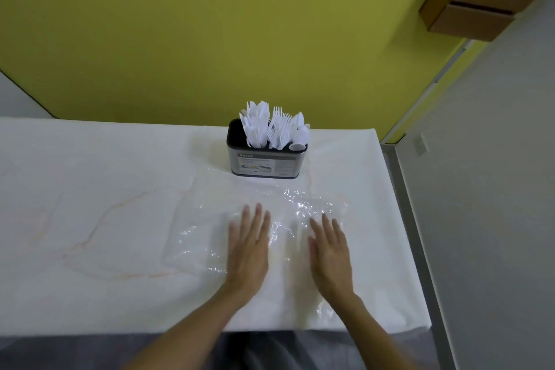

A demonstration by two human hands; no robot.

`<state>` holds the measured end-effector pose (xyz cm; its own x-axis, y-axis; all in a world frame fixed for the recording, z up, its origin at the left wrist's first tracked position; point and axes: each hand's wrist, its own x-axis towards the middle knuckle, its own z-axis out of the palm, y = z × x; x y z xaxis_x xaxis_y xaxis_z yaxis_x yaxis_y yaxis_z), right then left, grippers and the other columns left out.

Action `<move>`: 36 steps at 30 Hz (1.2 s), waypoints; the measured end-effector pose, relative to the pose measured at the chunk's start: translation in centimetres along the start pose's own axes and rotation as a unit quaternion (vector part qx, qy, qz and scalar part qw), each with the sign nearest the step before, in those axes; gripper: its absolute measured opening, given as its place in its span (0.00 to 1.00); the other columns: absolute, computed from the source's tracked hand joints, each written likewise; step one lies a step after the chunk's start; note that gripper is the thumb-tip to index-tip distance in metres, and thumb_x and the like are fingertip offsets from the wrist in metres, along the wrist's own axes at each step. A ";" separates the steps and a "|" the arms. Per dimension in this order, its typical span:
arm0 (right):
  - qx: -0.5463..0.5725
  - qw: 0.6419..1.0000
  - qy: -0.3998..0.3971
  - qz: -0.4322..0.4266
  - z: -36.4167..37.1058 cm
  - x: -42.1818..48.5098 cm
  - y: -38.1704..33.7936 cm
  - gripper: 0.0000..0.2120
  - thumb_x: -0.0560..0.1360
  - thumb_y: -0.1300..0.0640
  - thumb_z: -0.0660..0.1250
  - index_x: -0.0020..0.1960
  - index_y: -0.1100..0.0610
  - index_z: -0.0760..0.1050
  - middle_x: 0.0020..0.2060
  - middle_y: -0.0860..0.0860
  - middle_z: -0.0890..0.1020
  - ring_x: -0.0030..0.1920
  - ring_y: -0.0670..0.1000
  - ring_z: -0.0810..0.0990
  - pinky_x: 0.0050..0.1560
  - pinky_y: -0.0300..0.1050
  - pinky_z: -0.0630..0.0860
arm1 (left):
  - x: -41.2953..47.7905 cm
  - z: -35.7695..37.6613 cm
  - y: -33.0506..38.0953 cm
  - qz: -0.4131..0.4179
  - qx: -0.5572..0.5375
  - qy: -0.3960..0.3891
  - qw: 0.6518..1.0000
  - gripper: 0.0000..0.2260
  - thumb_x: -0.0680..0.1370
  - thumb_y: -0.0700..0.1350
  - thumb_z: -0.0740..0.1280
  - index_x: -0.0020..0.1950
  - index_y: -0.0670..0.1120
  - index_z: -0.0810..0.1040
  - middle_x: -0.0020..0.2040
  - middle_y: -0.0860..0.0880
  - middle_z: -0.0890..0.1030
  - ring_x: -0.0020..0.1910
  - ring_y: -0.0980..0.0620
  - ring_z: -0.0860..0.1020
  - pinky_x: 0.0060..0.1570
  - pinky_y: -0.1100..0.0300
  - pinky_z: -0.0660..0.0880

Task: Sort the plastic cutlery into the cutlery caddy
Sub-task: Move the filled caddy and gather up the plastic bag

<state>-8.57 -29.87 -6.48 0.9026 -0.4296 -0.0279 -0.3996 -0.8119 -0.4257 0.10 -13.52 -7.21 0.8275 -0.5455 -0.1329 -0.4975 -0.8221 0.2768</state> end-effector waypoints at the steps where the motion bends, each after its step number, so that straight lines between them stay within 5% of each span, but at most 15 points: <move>1: -0.028 0.998 -0.054 -0.018 0.7 -0.2 -0.2 0.25 0.82 0.45 0.41 0.79 0.44 0.51 0.79 0.49 0.47 0.79 0.55 0.44 0.77 0.52 0.44 | 0.4 -0.2 -1.4 -0.019 0.046 -0.003 0.999 0.26 0.79 0.47 0.57 0.77 0.49 0.58 0.78 0.46 0.55 0.77 0.42 0.49 0.72 0.37 0.49; 3: -0.080 0.991 -0.102 -0.024 2.1 -0.4 0.2 0.28 0.79 0.39 0.34 0.78 0.42 0.39 0.77 0.47 0.35 0.77 0.53 0.32 0.75 0.53 0.34 | 1.2 -0.2 -4.3 -0.029 0.092 -0.013 0.995 0.26 0.79 0.59 0.52 0.76 0.55 0.57 0.79 0.46 0.54 0.77 0.38 0.49 0.69 0.33 0.45; 6: -0.127 0.986 -0.106 -0.023 3.3 0.1 1.1 0.30 0.80 0.37 0.36 0.79 0.46 0.43 0.79 0.50 0.44 0.78 0.55 0.40 0.74 0.59 0.41 | 1.4 1.0 -6.6 -0.044 0.117 -0.046 0.991 0.28 0.77 0.66 0.46 0.76 0.60 0.56 0.79 0.47 0.52 0.77 0.36 0.48 0.68 0.31 0.46; 15: -0.192 0.968 -0.108 -0.118 2.7 2.2 4.5 0.31 0.80 0.35 0.45 0.79 0.45 0.48 0.79 0.49 0.48 0.79 0.56 0.49 0.75 0.59 0.47 | -1.5 3.1 -3.5 -0.145 0.053 -0.023 0.988 0.29 0.76 0.67 0.46 0.76 0.62 0.53 0.79 0.48 0.51 0.76 0.36 0.47 0.67 0.33 0.48; 18: -0.133 0.988 -0.010 0.075 2.3 0.4 2.5 0.32 0.79 0.39 0.57 0.78 0.50 0.56 0.77 0.56 0.60 0.76 0.61 0.60 0.72 0.58 0.56 | -1.1 1.8 -4.9 -0.131 0.039 -0.045 0.990 0.26 0.75 0.68 0.44 0.73 0.70 0.49 0.79 0.54 0.49 0.75 0.42 0.47 0.66 0.41 0.49; 21: -0.052 0.953 0.013 0.298 0.6 -0.9 0.2 0.35 0.74 0.40 0.67 0.73 0.59 0.62 0.68 0.59 0.72 0.65 0.62 0.71 0.60 0.56 0.70 | -1.1 -0.4 -6.8 -0.094 -0.005 -0.001 0.996 0.21 0.79 0.60 0.48 0.72 0.67 0.59 0.76 0.55 0.59 0.70 0.47 0.56 0.64 0.49 0.53; 24: -0.007 0.943 -0.017 0.333 -0.7 -0.4 -0.3 0.29 0.73 0.43 0.69 0.65 0.60 0.67 0.60 0.57 0.77 0.59 0.60 0.73 0.56 0.53 0.71 | -1.5 -1.8 -7.9 -0.236 -0.053 0.124 0.962 0.22 0.75 0.44 0.68 0.69 0.51 0.70 0.68 0.44 0.70 0.63 0.39 0.66 0.60 0.42 0.65; 26: 0.048 0.932 -0.039 0.357 -1.6 0.8 -0.2 0.20 0.73 0.49 0.71 0.58 0.59 0.70 0.55 0.56 0.79 0.56 0.60 0.74 0.55 0.52 0.73 | -1.3 -2.5 -8.3 -0.352 -0.143 0.122 0.917 0.26 0.72 0.42 0.71 0.68 0.42 0.68 0.65 0.38 0.69 0.62 0.36 0.67 0.57 0.39 0.67; 30: 0.034 0.943 -0.047 0.327 -4.0 2.1 -3.5 0.06 0.74 0.59 0.64 0.50 0.59 0.74 0.55 0.57 0.73 0.53 0.59 0.68 0.43 0.49 0.70 | -1.3 -3.5 -9.6 -0.348 -0.290 0.054 0.890 0.27 0.70 0.39 0.73 0.66 0.37 0.67 0.56 0.37 0.75 0.55 0.36 0.74 0.53 0.46 0.72; 36: -0.082 0.976 -0.097 0.178 -1.5 0.9 -13.6 0.12 0.75 0.62 0.59 0.58 0.58 0.72 0.69 0.56 0.65 0.56 0.61 0.74 0.41 0.46 0.68 | -1.9 -4.7 -10.8 -0.274 -0.325 -0.035 0.904 0.23 0.73 0.40 0.69 0.66 0.43 0.68 0.39 0.50 0.74 0.44 0.46 0.76 0.44 0.57 0.72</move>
<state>-2.55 -19.81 0.65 0.7095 -0.6257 -0.3242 -0.6987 -0.6844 -0.2083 5.17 -2.85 -5.49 0.8739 -0.1123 -0.4729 0.2596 -0.7148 0.6494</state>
